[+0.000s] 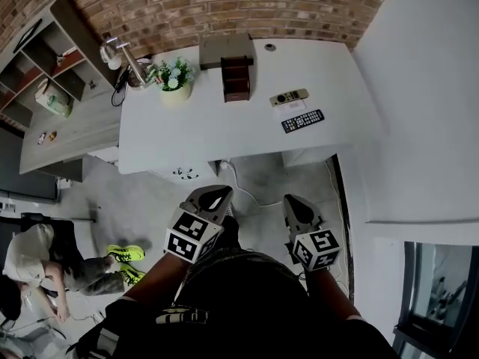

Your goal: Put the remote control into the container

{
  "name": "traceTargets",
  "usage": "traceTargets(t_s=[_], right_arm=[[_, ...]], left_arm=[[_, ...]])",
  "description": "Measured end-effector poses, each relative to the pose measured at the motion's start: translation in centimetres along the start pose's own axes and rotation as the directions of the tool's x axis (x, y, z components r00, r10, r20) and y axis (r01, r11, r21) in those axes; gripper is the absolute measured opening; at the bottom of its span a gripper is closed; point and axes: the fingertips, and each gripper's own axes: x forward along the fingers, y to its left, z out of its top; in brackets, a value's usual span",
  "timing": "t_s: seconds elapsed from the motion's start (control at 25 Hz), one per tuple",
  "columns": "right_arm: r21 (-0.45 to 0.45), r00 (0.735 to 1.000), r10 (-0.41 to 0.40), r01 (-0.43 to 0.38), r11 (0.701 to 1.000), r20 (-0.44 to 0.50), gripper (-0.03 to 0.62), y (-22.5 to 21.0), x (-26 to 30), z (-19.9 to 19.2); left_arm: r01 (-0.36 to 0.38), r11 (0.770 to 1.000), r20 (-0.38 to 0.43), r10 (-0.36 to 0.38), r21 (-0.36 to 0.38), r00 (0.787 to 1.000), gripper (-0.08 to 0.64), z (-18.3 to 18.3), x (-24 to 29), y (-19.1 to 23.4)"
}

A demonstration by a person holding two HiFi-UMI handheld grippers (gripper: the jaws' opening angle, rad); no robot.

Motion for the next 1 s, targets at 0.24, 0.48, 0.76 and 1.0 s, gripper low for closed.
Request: traceTargets(t_s=[0.24,0.48,0.76,1.0], right_arm=[[-0.01,0.997,-0.029,0.028,1.0,-0.069,0.008,-1.4,4.6,1.1],[-0.058,0.99,-0.039,0.032,0.998,-0.135,0.008,-1.7,9.4,3.5],[-0.172,0.971,-0.031,-0.011,0.985,-0.236,0.008,-2.5,15.6,4.1],[-0.244,0.939,-0.13,0.051,0.968,-0.319,0.008,-6.2,17.5,2.7]], left_arm=[[-0.007,0.999,-0.023,0.006,-0.039,1.0,0.005,1.5,1.8,6.1],[0.008,0.998,-0.016,-0.009,-0.069,1.0,0.005,3.0,3.0,11.1],[0.07,0.997,-0.051,-0.071,-0.014,0.996,0.005,4.0,5.9,16.3],[0.125,0.992,-0.088,-0.123,0.019,0.988,0.005,4.4,8.3,18.2]])
